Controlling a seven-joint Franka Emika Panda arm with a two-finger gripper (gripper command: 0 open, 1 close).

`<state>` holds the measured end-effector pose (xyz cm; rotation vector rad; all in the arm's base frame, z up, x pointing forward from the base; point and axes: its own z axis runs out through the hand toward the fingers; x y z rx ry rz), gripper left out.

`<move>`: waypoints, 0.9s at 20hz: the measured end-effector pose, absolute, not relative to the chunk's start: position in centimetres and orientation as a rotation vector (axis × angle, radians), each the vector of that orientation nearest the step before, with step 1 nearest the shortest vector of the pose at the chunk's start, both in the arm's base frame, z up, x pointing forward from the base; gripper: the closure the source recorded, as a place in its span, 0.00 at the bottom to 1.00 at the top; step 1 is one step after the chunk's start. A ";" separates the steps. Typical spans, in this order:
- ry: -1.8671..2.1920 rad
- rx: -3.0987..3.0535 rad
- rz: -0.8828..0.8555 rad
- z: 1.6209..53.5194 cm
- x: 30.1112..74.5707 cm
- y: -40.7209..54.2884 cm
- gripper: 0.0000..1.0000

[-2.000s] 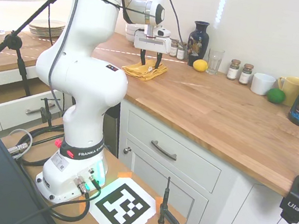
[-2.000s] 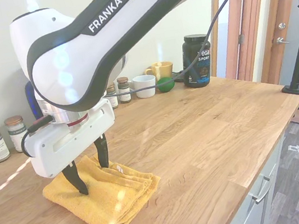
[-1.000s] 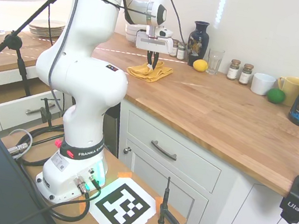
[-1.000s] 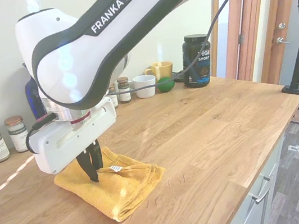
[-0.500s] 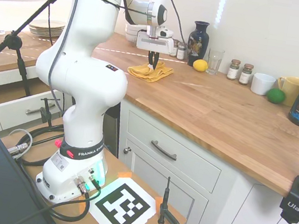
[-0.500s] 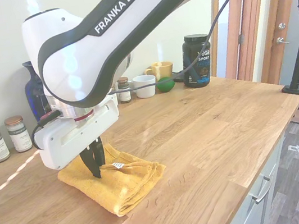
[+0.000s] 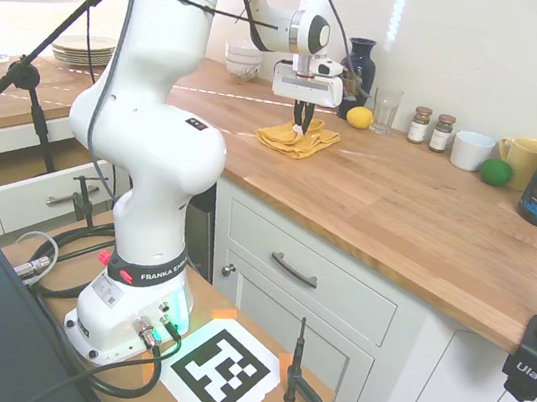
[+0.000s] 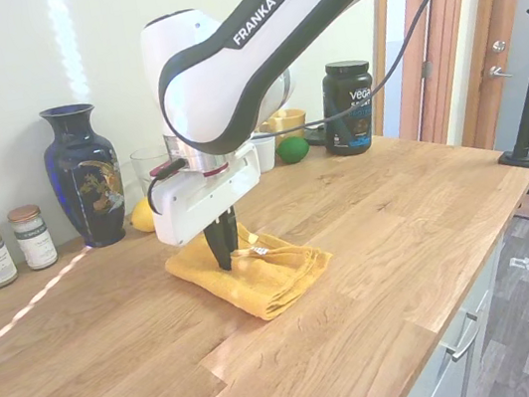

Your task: Wipe the counter

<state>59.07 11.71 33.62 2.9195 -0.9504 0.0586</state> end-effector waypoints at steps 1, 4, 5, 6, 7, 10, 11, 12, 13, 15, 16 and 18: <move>-0.954 2.919 0.054 33.6 59.0 10.1 1.00; -0.972 2.917 0.044 33.6 58.9 5.5 1.00; -0.977 2.915 0.044 33.7 58.9 4.0 1.00; -0.983 2.914 0.041 33.7 58.9 2.7 1.00; -0.988 2.914 0.038 33.7 58.9 1.4 1.00; -1.005 2.916 0.030 33.8 58.8 -2.1 1.00; -1.011 2.918 0.028 33.8 58.7 -3.4 1.00; -1.019 2.919 0.026 33.9 58.6 -4.8 1.00; -1.031 2.920 0.024 34.0 58.5 -6.4 1.00; -1.051 2.922 0.024 34.2 58.1 -9.3 1.00; -1.061 2.922 0.025 34.3 57.9 -10.7 1.00; -1.080 2.922 0.027 34.5 57.4 -13.0 1.00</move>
